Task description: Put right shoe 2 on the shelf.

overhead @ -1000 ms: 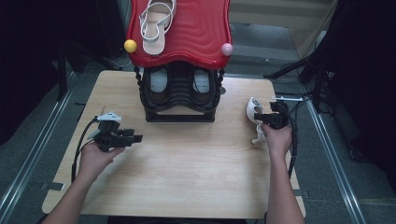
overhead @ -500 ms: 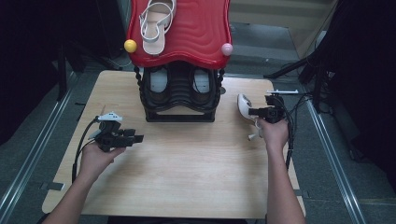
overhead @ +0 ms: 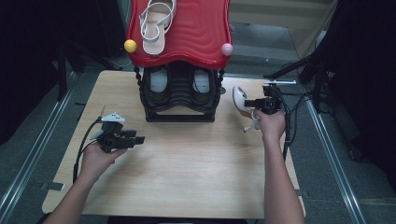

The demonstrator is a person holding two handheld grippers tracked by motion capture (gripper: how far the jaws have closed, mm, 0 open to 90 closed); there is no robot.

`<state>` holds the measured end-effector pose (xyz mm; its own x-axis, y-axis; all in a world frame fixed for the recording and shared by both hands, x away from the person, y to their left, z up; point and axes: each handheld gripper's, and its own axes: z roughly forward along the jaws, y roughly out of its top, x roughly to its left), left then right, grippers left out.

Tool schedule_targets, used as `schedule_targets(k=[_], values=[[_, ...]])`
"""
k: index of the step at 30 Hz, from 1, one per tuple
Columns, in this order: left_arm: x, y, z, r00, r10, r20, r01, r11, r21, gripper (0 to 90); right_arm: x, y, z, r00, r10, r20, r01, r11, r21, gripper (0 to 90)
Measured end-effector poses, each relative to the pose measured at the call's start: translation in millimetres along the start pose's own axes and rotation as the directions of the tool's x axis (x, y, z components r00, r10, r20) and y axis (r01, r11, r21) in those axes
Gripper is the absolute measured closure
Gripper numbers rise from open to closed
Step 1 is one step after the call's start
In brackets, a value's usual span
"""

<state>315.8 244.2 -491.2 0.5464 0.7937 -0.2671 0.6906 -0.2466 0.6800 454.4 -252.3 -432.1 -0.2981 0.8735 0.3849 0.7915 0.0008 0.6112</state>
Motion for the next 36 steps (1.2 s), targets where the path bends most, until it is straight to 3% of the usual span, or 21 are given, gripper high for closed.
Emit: schedule_targets(k=[21, 28, 36], values=[[0.6, 0.2, -1.5, 0.9999, 0.002, 0.015, -0.002, 1.0000, -0.008, 47.4, 45.6, 52.7, -32.8, 0.9977, -0.068, 0.006, 0.068, 0.997, -0.043, 88.9], [0.3, -0.1, -0.4, 0.9999, 0.008, 0.014, -0.008, 1.0000, -0.005, 47.2, 60.5, 68.8, -52.7, 0.9977, -0.067, -0.005, 0.067, 0.995, -0.080, 88.8], [-0.9, 0.0, -0.5, 0.9997, 0.008, 0.022, -0.008, 0.9999, -0.010, 47.1, 77.6, 92.4, -75.1, 0.9960, -0.087, 0.018, 0.089, 0.991, -0.101, 88.8]])
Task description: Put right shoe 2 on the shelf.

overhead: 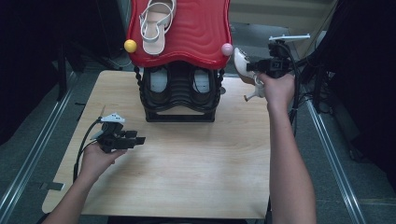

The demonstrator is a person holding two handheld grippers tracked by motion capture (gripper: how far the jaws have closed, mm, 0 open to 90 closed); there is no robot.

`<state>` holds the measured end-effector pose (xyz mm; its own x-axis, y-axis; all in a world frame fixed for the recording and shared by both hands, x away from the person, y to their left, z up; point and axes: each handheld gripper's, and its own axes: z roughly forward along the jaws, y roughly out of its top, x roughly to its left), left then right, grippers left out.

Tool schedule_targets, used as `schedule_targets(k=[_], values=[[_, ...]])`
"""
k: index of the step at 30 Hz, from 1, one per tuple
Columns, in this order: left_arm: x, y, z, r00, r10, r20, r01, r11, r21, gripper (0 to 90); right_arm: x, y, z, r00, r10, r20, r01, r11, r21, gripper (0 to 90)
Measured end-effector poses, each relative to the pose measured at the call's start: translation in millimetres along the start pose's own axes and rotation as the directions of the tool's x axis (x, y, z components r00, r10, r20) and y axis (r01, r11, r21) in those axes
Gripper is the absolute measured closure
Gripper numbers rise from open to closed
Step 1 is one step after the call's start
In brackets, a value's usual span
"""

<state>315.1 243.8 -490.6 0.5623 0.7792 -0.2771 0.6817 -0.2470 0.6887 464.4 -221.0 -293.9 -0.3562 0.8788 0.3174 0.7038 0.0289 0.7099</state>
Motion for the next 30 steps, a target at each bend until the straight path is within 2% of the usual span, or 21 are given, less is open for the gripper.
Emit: schedule_targets(k=[7, 11, 17, 23, 30], values=[[-1.6, 0.4, 1.0, 1.0000, 0.005, 0.003, -0.005, 1.0000, 0.003, 47.4, 7.7, 19.2, -14.6, 0.9999, -0.013, -0.006, 0.013, 0.999, -0.034, 88.8], [-1.6, 0.5, 0.7, 1.0000, 0.007, 0.003, -0.007, 0.9999, 0.007, 47.5, 13.3, 29.7, -22.0, 0.9998, -0.022, 0.000, 0.022, 0.999, -0.036, 88.8], [-1.3, 0.6, 0.4, 0.9999, 0.006, 0.010, -0.006, 0.9999, 0.012, 47.5, 25.3, 43.4, -32.9, 0.9996, -0.023, -0.013, 0.023, 0.999, -0.044, 88.8], [-0.6, 0.6, -0.4, 0.9999, 0.009, 0.011, -0.009, 0.9999, 0.012, 47.6, 40.0, 59.9, -42.5, 0.9992, -0.040, 0.006, 0.040, 0.998, -0.055, 88.8], [-1.7, 0.3, 0.5, 0.9999, 0.011, 0.008, -0.011, 0.9999, 0.004, 47.7, 57.7, 84.9, -63.3, 0.9988, -0.048, 0.010, 0.049, 0.995, -0.083, 88.8]])
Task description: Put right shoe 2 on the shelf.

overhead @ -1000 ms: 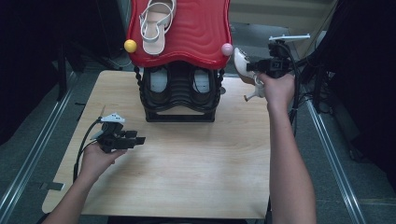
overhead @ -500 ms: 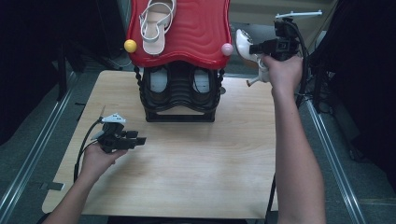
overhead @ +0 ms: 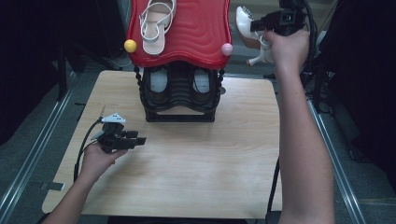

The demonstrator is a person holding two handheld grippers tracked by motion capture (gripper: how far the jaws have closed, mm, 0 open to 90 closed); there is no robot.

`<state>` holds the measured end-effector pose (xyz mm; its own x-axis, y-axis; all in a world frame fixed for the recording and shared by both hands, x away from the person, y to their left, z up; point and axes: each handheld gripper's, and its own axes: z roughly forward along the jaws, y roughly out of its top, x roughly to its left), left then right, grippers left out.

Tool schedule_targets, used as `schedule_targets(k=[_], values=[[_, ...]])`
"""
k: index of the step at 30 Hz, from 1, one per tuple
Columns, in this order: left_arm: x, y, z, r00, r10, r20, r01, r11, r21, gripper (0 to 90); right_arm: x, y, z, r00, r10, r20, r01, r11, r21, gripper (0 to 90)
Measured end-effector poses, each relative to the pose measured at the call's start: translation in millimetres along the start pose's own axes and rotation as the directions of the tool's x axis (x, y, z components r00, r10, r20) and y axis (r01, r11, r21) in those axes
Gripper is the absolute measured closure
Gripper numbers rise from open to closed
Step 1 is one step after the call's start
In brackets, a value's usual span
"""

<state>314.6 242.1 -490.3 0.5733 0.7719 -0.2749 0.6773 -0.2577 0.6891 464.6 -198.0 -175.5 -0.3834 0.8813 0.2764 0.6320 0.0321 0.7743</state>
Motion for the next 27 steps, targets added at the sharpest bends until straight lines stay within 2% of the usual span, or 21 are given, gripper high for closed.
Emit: schedule_targets(k=[6, 16, 23, 27], values=[[-0.2, -0.6, -0.8, 1.0000, -0.002, 0.005, 0.002, 1.0000, 0.004, 47.7, 20.2, 21.2, -12.6, 0.9994, -0.032, 0.009, 0.033, 0.999, -0.034, 88.8], [1.6, -0.3, -3.1, 0.9998, -0.017, 0.015, 0.017, 0.9999, -0.004, 47.6, 52.0, 42.2, -11.5, 0.9977, -0.066, -0.019, 0.064, 0.995, -0.076, 88.8], [1.5, -0.6, -3.7, 0.9996, -0.020, 0.021, 0.020, 0.9998, -0.005, 47.6, 72.2, 54.7, 0.0, 0.9960, -0.082, -0.036, 0.078, 0.992, -0.101, 88.8], [1.2, -0.9, -2.8, 0.9997, -0.014, 0.018, 0.015, 0.9999, -0.006, 47.6, 82.0, 56.5, 10.6, 0.9918, -0.122, -0.039, 0.117, 0.987, -0.111, 88.8]])
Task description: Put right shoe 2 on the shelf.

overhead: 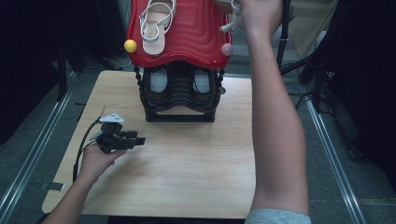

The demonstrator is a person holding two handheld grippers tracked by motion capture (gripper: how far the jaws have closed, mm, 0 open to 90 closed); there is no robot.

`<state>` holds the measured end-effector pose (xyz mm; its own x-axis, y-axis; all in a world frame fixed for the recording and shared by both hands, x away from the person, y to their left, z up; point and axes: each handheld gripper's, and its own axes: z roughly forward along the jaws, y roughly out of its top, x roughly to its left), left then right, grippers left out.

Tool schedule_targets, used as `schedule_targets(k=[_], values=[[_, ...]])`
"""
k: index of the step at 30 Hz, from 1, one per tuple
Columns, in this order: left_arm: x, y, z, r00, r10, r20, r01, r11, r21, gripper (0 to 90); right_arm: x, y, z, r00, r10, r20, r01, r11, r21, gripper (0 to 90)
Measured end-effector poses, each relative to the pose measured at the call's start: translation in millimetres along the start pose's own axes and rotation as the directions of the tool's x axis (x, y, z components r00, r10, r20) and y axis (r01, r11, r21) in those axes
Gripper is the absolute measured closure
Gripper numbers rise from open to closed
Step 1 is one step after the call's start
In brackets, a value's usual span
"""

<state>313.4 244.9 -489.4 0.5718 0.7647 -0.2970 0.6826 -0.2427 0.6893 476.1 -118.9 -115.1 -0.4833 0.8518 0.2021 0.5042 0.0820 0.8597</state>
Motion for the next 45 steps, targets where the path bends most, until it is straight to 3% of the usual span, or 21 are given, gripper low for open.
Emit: schedule_targets(k=[6, 14, 22, 31, 39, 43, 45], values=[[0.3, 0.0, -0.4, 1.0000, 0.000, 0.000, 0.000, 1.0000, 0.000, 47.7, 9.4, -6.9, 18.2, 0.9992, -0.039, 0.004, 0.039, 0.999, 0.027, 88.8], [-1.9, 0.2, 1.2, 1.0000, 0.008, 0.000, -0.008, 0.9999, 0.007, 47.7, 18.1, -22.0, 27.9, 0.9978, -0.063, -0.023, 0.063, 0.998, 0.006, 88.7], [-0.9, -0.1, 0.7, 1.0000, 0.004, -0.001, -0.004, 1.0000, 0.006, 47.6, 35.0, -33.8, 46.8, 0.9943, -0.104, -0.022, 0.105, 0.994, 0.030, 88.6], [-0.7, -0.2, 0.5, 1.0000, 0.002, -0.002, -0.002, 1.0000, 0.002, 47.6, 42.9, -44.8, 64.9, 0.9954, -0.094, -0.018, 0.095, 0.995, 0.042, 88.2], [-0.9, 0.0, 0.9, 1.0000, 0.004, -0.001, -0.004, 1.0000, 0.004, 47.6, 48.0, -46.6, 63.8, 0.9960, -0.089, -0.005, 0.089, 0.994, 0.059, 88.2], [-1.0, 0.0, 1.2, 1.0000, 0.004, -0.002, -0.004, 1.0000, 0.004, 47.5, 47.9, -48.2, 63.8, 0.9963, -0.084, -0.018, 0.085, 0.995, 0.058, 86.3], [-0.9, -0.1, 1.4, 1.0000, 0.005, -0.003, -0.005, 1.0000, 0.005, 47.5, 47.0, -48.0, 61.9, 0.9958, -0.081, -0.041, 0.083, 0.996, 0.026, 81.1]])
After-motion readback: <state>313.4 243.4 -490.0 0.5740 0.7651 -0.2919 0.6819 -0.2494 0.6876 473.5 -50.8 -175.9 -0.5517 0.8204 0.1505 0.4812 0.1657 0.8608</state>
